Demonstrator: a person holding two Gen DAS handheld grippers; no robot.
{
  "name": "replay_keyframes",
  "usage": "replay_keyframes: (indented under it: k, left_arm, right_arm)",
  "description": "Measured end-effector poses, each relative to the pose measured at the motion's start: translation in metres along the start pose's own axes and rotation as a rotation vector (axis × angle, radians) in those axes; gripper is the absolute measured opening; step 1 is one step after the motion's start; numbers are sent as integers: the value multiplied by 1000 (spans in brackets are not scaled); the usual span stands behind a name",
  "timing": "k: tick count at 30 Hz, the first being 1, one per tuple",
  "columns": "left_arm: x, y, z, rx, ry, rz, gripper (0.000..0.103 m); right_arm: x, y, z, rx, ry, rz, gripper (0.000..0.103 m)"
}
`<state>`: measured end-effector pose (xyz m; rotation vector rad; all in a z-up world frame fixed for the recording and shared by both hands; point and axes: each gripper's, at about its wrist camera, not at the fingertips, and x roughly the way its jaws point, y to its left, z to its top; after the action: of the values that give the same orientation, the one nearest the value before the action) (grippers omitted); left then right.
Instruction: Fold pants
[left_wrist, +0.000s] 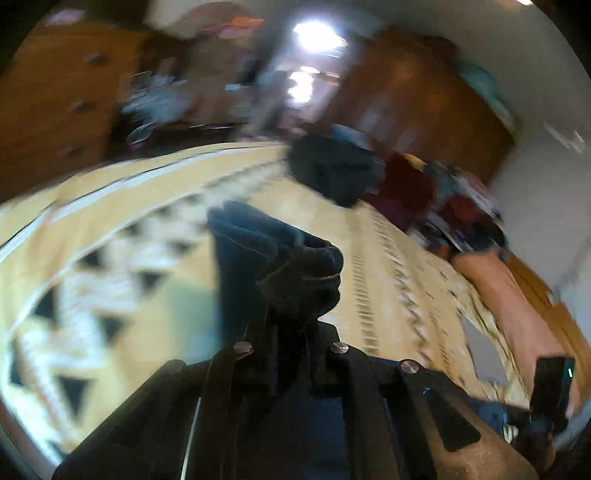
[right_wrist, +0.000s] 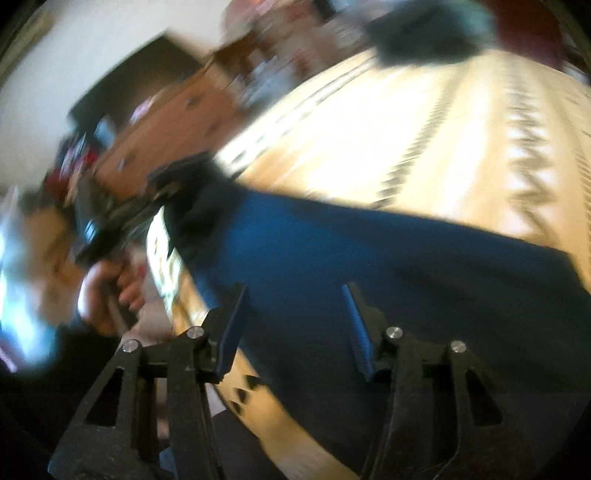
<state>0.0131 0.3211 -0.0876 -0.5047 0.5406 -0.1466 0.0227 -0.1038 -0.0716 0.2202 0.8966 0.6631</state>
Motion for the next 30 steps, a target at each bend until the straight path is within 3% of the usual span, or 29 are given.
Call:
replay_keyframes:
  k: [3,6,10,13,15,17,18,20,21,24,25,27,30]
  left_arm:
    - [24,-84,-5,146,44,-135,9]
    - [52,-151,-26,231,103,-250,9]
    - [91,-246,-89,396,221,-402,9]
    - [125,-291,-170,512,412,-460,10]
    - [144,-295,-223,601,548,-412,13]
    - [147,-286,-249,664,567,-383,13]
    - [141,-288,-246,679,548,-387,15]
    - [136,-298,-242,725,562,-394,40]
    - [130,-302,-242,762,572,-412,46]
    - [114,-306,-238,800,582,-446,49]
    - [104,-298,-235,798,585,-447,49]
    - [83,-289,-229,763,569,-443,49]
    - [58,-259,-188,622,491,-395,49]
  right_arm:
    - [-51,-53,-14,102,-84,-86,54]
    - [-85,-101,-34,206,-116,-150,54]
    - [-122,-155,-69,329,-147,-219,54]
    - [-136,-178,-90,379,-147,-240,54]
    - [-140,-183,-93,395,-142,-238,54]
    - [-141,-184,-95,391,-134,-232,54]
    - [-142,-183,-95,378,-130,-231,54]
    - [-136,-182,-87,353,-118,-214,55]
    - [-135,-181,-89,348,-118,-205,55]
    - [-115,-179,-81,390,-92,-55,59]
    - [-96,-183,-79,475,-43,78,60]
    - [-72,-185,-80,545,17,158,60]
    - [-49,-182,-80,559,95,104,60]
